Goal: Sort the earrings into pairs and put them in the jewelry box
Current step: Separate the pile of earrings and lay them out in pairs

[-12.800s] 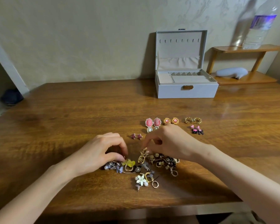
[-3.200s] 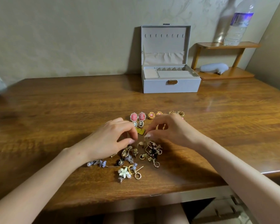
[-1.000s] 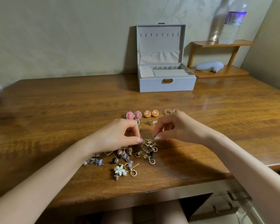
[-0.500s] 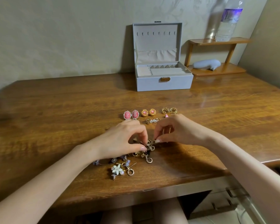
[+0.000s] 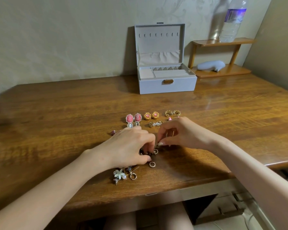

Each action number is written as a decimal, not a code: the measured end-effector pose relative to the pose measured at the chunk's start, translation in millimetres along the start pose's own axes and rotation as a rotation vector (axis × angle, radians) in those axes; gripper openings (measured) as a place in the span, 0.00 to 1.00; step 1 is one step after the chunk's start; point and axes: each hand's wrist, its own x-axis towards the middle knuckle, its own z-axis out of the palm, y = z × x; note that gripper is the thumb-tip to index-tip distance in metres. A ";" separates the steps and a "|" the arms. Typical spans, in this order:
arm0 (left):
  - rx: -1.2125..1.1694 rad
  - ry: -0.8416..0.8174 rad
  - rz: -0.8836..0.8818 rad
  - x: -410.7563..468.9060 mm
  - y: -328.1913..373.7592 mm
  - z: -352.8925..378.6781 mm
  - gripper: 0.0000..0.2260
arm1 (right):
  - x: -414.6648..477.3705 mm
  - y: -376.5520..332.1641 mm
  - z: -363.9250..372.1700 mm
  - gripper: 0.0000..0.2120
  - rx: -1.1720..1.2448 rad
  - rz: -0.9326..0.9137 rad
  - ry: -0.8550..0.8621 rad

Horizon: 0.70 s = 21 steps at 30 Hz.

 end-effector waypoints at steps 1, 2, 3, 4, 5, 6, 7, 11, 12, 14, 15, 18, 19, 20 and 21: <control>-0.010 0.016 -0.003 -0.6 -0.1 0.1 0.07 | -0.2 -0.1 -0.3 0.04 0.016 0.002 0.013; -0.038 0.038 -0.011 -1.2 -0.6 -0.9 0.07 | 0.1 0.0 -0.8 0.03 0.034 0.007 0.032; -0.087 0.061 -0.025 -1.9 -1.5 -3.2 0.06 | 0.2 -0.3 -1.9 0.03 0.053 0.013 0.056; -0.161 0.084 -0.046 -2.5 -2.5 -6.8 0.06 | 0.9 -0.6 -3.2 0.04 0.079 0.017 0.081; -0.254 0.097 -0.076 -2.9 -3.7 -11.1 0.06 | 1.7 -1.6 -4.8 0.04 0.114 0.016 0.104; -0.351 0.106 -0.105 -3.0 -5.1 -15.8 0.06 | 2.8 -2.4 -6.4 0.04 0.155 0.010 0.124; -0.441 0.110 -0.129 -3.2 -6.9 -20.3 0.06 | 3.8 -4.0 -8.0 0.04 0.193 -0.001 0.142; -0.690 0.125 -0.170 -5.0 -19.9 -30.6 0.05 | 11.6 -10.6 -11.4 0.04 0.288 -0.033 0.202; -0.728 0.142 -0.185 -5.6 -24.2 -30.2 0.05 | 14.6 -12.1 -11.2 0.04 0.302 -0.033 0.209; -0.801 0.186 -0.227 -6.5 -31.1 -28.1 0.05 | 20.2 -15.4 -10.5 0.04 0.315 -0.030 0.216; -0.837 0.207 -0.246 -6.8 -33.5 -27.0 0.05 | 22.9 -17.1 -9.9 0.04 0.322 -0.030 0.217; -0.868 0.240 -0.272 -9.2 -37.8 -26.4 0.10 | 29.8 -22.0 -8.9 0.05 0.364 -0.045 0.214; -0.857 0.240 -0.277 -10.5 -39.2 -27.2 0.12 | 31.9 -23.9 -8.5 0.04 0.374 -0.048 0.210; -0.852 0.242 -0.281 -12.2 -40.7 -28.3 0.12 | 34.5 -25.9 -7.7 0.04 0.379 -0.051 0.206; -0.859 0.251 -0.283 -14.2 -43.1 -29.8 0.12 | 37.4 -28.0 -6.8 0.04 0.380 -0.055 0.202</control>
